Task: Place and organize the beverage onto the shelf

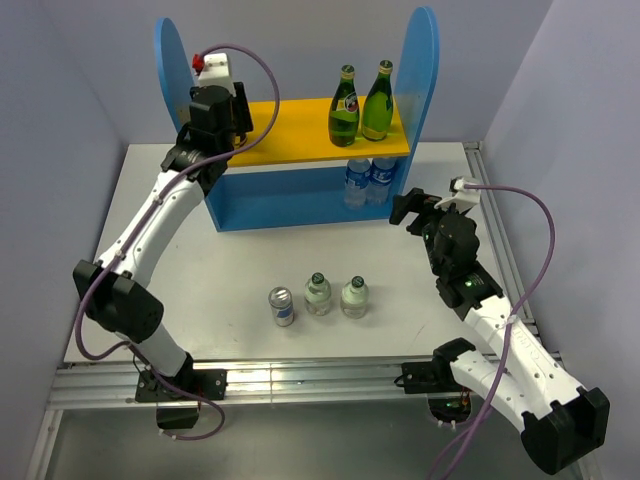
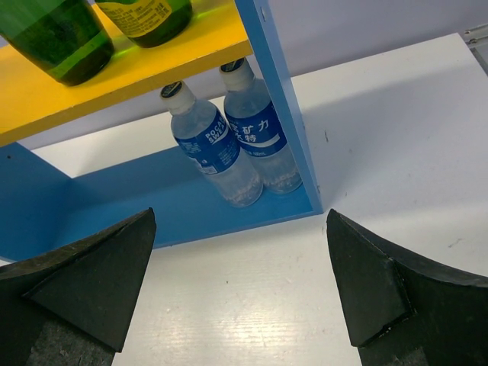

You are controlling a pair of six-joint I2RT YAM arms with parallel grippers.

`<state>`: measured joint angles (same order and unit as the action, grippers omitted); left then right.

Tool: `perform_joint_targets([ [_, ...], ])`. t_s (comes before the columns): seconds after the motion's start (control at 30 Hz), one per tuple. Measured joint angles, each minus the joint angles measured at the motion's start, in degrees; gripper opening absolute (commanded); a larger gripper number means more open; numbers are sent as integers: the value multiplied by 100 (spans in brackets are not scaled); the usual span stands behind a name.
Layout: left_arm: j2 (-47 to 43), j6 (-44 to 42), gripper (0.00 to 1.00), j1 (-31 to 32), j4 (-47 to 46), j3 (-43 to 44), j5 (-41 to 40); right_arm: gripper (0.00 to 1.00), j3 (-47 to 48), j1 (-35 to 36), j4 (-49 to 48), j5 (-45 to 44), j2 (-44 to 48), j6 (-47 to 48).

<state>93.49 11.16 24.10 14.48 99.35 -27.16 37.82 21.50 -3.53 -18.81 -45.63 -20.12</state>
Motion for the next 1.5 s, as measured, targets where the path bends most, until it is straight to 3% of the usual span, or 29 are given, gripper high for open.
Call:
perform_joint_targets([
  [0.17, 116, -9, 4, -142, 61, 173, 63, 100, -2, 0, -24, 2, 0, 0],
  [0.27, 116, -9, 38, -177, 48, 157, 66, 100, -2, 0, -31, 2, 0, 0],
  [0.3, 109, -9, 60, -184, 35, 131, 63, 100, -2, 0, -33, 2, 0, -2],
  [0.37, 98, -22, 76, -195, -24, 81, 70, 100, -2, 0, -33, 2, -2, -2],
  [0.4, 74, -33, 99, -199, -90, 35, 79, 100, -2, 0, -33, 2, -4, 0],
  [0.77, -699, 7, 100, -22, -243, -546, 72, 100, -2, 0, -33, 0, -15, -2],
  [0.87, -1460, -31, 99, 509, -273, -1200, -334, 100, -2, 0, -33, 0, -20, 0],
  [1.0, -2702, 68, 99, 1731, -256, -2428, -831, 100, -2, 0, -33, 2, -24, -2],
  [1.2, -4275, 905, 99, 2826, 44, -4468, -1287, 100, -2, 0, -33, 0, -24, -2],
  [1.5, -4577, 2761, 99, 4581, 1088, -5772, -1921, 100, -11, 0, -33, -153, -24, 0],
])
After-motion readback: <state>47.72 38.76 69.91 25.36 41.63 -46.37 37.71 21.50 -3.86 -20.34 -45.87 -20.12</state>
